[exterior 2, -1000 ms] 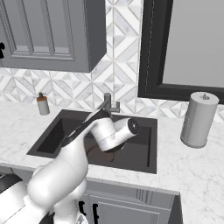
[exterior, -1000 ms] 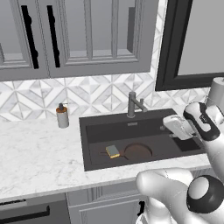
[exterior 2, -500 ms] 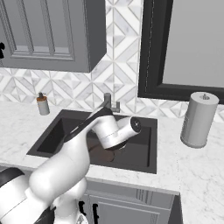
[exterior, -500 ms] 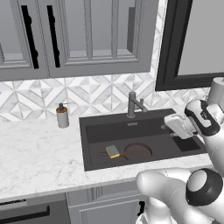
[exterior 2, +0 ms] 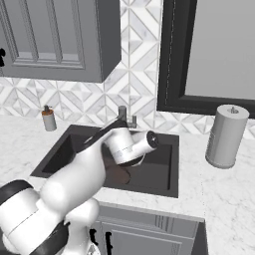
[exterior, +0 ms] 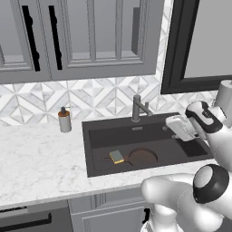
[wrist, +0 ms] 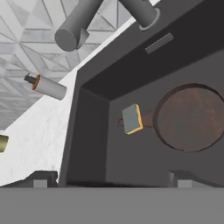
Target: Pick the pan and sponge and place them into the sink. Then turn on the water.
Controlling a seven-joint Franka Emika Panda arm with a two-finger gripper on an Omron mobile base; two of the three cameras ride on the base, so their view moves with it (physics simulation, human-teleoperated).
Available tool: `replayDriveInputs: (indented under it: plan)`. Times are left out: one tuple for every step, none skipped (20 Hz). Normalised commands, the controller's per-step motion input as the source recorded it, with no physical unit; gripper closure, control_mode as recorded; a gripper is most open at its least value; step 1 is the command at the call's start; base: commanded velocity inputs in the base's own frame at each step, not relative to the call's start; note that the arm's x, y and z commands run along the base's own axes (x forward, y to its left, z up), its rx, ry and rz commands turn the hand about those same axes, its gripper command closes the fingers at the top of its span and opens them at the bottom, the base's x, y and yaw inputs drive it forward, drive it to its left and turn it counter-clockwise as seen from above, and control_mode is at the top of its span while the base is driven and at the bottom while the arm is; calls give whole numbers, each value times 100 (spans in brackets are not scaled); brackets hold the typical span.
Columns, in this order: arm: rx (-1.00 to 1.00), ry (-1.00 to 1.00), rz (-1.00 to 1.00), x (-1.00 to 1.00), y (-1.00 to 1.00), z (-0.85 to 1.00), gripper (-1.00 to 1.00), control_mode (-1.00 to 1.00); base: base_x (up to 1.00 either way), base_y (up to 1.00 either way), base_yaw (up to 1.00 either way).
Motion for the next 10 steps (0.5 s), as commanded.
replayDriveInputs:
  plan:
    - [2, 1, 0, 50, 0, 0, -100, -100, 0, 0, 0]
    - [1, 1, 0, 44, 0, 0, -100, -100, 0, 0, 0]
    - [0, 3, 0, 40, -1, 0, -100, -100, 0, 0, 0]
    - [1, 3, 0, 38, -9, 0, -100, -100, 0, 0, 0]
    - [3, 2, 0, 33, -21, 0, -100, -100, 0, 0, 0]
    - [3, 1, 0, 26, -31, 0, -100, -100, 0, 0, 0]
    - [3, 0, 0, 21, -28, 0, -100, -100, 0, 0, 0]
    - [2, 0, 0, 16, -29, 0, -100, -100, 0, 0, 0]
    - [1, 0, 0, 14, -26, 0, -100, -100, 0, 0, 0]
    - [0, 0, 0, 16, -21, 0, -100, -100, 0, 0, 0]
